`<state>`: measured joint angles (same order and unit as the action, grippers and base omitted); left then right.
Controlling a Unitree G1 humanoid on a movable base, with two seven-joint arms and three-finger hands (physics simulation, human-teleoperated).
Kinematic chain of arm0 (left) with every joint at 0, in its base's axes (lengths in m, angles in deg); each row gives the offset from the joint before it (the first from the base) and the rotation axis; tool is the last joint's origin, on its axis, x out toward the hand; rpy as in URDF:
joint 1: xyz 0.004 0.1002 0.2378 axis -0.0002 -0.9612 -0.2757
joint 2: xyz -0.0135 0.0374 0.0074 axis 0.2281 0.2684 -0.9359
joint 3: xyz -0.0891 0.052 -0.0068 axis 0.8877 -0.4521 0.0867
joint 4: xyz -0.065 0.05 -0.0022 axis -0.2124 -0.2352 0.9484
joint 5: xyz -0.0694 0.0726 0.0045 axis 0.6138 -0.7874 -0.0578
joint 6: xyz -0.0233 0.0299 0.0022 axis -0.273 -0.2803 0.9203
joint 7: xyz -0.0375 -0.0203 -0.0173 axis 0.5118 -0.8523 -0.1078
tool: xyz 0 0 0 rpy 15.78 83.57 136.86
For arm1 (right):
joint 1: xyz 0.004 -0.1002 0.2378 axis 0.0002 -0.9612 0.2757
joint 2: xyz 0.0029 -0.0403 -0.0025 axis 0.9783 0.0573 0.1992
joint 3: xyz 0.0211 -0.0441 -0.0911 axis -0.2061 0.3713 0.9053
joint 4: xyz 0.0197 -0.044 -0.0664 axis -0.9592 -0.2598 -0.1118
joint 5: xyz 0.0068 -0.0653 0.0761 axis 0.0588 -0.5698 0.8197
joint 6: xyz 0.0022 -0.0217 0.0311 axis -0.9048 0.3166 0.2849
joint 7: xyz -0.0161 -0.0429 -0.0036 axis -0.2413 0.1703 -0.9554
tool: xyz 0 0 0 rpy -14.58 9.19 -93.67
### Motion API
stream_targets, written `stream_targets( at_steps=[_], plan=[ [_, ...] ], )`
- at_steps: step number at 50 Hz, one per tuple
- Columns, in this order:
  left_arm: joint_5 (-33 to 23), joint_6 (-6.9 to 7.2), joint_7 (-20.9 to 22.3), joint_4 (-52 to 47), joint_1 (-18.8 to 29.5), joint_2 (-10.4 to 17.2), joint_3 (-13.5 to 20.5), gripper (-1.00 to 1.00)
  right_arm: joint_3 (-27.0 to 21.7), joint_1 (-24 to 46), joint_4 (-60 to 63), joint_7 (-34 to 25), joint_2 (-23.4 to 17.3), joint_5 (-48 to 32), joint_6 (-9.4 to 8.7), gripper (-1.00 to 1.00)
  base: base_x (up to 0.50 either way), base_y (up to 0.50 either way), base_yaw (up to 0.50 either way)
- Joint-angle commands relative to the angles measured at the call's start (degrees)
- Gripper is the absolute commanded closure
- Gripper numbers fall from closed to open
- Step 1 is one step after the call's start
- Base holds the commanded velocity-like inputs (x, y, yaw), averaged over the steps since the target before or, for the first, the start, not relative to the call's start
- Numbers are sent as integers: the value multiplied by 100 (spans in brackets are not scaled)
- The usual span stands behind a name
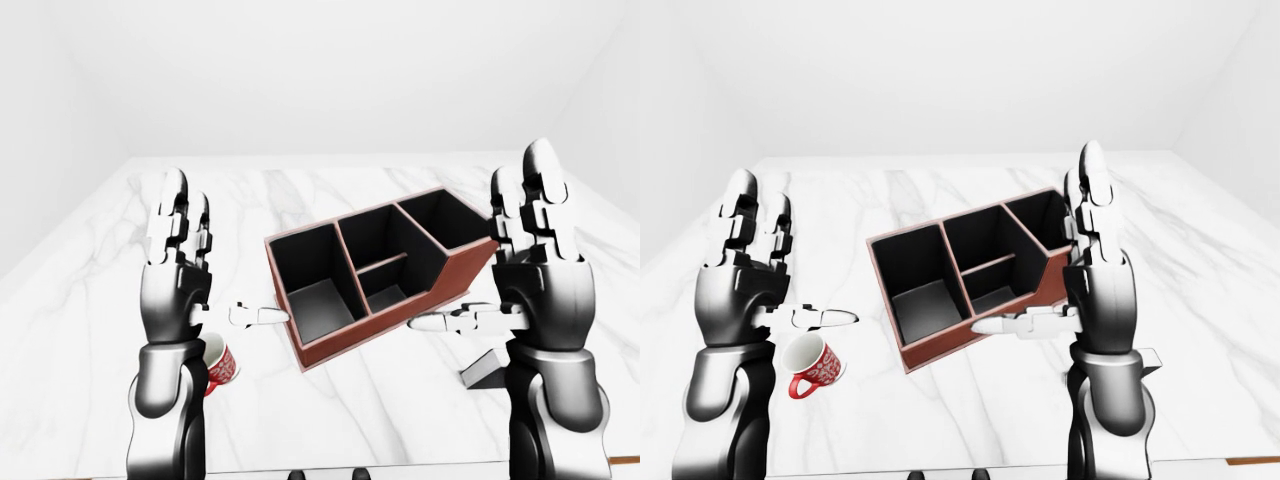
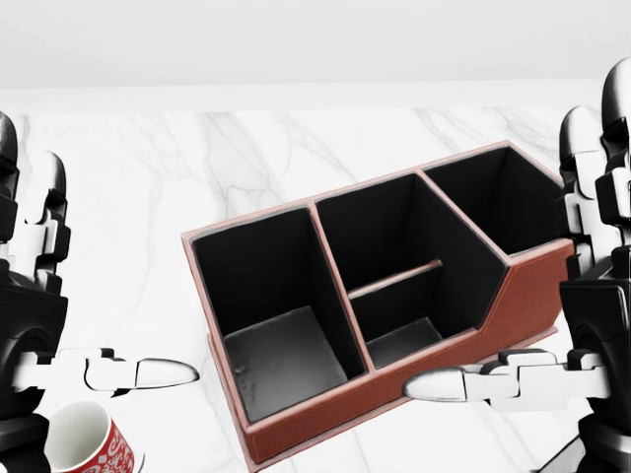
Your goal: Pick up the book and place it in the back compartment of the caddy.
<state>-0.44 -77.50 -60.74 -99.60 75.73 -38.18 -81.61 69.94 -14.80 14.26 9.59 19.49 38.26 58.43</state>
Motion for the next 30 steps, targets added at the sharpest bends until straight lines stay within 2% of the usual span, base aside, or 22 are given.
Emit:
stream_targets(
  at_steps=[1,5,30],
  plan=[
    [-6,0,-1,26,-3,1,-3,-100,-240,96,268,-222,-201,-534,0,-100,0,0,0],
    [-8,0,-6,8,-3,1,-1,-100,-266,118,276,-341,-256,-1012,0,-100,0,0,0],
    [12,0,-13,-20,26,11,29,-100,-1019,109,478,-1483,-490,-2582,0,-100,0,0,0]
  ],
)
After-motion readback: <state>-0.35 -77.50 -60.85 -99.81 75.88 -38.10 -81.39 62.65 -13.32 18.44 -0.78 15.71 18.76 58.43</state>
